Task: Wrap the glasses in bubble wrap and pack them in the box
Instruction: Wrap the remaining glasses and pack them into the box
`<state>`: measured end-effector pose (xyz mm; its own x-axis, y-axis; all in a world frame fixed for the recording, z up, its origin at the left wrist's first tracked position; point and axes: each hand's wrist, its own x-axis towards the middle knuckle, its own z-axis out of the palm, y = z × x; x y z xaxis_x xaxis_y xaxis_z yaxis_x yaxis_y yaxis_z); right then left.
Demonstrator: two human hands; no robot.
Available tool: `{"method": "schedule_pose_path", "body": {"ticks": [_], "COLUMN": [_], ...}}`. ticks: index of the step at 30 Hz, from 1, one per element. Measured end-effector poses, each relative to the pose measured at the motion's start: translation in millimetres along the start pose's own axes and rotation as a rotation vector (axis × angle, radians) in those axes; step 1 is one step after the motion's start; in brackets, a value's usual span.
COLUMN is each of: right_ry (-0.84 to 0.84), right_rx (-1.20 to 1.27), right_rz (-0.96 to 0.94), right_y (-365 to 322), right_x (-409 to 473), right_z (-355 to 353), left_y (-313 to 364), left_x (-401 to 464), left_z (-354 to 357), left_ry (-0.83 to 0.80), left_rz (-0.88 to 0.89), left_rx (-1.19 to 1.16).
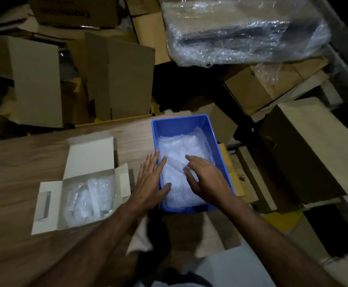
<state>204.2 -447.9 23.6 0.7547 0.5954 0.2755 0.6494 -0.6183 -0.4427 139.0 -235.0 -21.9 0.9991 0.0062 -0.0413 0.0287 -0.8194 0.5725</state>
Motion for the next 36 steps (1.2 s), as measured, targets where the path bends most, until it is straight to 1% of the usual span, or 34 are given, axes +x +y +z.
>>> {"method": "schedule_pose_path", "body": {"ticks": [4,6,9,11,13,16,17,19,21,23,25,27,29,31,33,34,35,36], "right_ry": [0.087,0.158,0.257,0.301,0.299,0.235,0.208,0.182,0.18,0.117,-0.022,-0.192,-0.353,-0.463,-0.462,-0.44,-0.431,-0.432], "right_rx": [-0.093,-0.107,-0.078,-0.029,0.064,0.101,0.082,0.094,0.317,0.571,0.721,0.924,1.185,1.545,1.923,2.055,2.113,2.099], "right_rz": [-0.19,-0.228,-0.243,-0.237,-0.169,-0.035,-0.024,-0.024,0.039,0.112,0.165,0.258,0.429,0.634,0.756,0.787,0.812,0.823], "right_y": [-25,-37,-56,-67,-76,-89,-93,-100,-111,-122,-136,-151,-158,-167,-178,-186,-194,-203], "right_x": [0,0,-5,-10,-17,-19,-15,-3,15,35,56,74,89,92,82,73,64,57], "right_z": [-28,-38,-51,-58,-59,-42,-32,-13,-9,-13,-20,-25,-22,-14,7,20,33,42], "left_y": [18,28,38,43,45,44,42,33,16,-1,-12,-17,-25,-43,-60,-66,-70,-72], "left_x": [24,35,39,33,18,-9,-18,-33,-45,-57,-69,-81,-91,-100,-109,-114,-118,-123], "left_z": [-23,-39,-68,-91,-115,-147,-155,-166,-177,-190,-203,-215,-221,-220,-216,-213,-211,-210], "left_ry": [0.097,0.151,0.171,0.17,0.156,0.147,0.139,0.148,0.192,0.248,0.305,0.329,0.334,0.36,0.378,0.39,0.418,0.456], "left_rz": [0.111,0.229,0.359,0.431,0.456,0.411,0.39,0.345,0.286,0.188,0.077,-0.097,-0.302,-0.488,-0.633,-0.692,-0.742,-0.783], "left_rx": [-0.129,-0.19,-0.28,-0.272,-0.301,-0.369,-0.388,-0.407,-0.446,-0.53,-0.666,-0.842,-1.017,-1.139,-1.243,-1.299,-1.344,-1.375]}}
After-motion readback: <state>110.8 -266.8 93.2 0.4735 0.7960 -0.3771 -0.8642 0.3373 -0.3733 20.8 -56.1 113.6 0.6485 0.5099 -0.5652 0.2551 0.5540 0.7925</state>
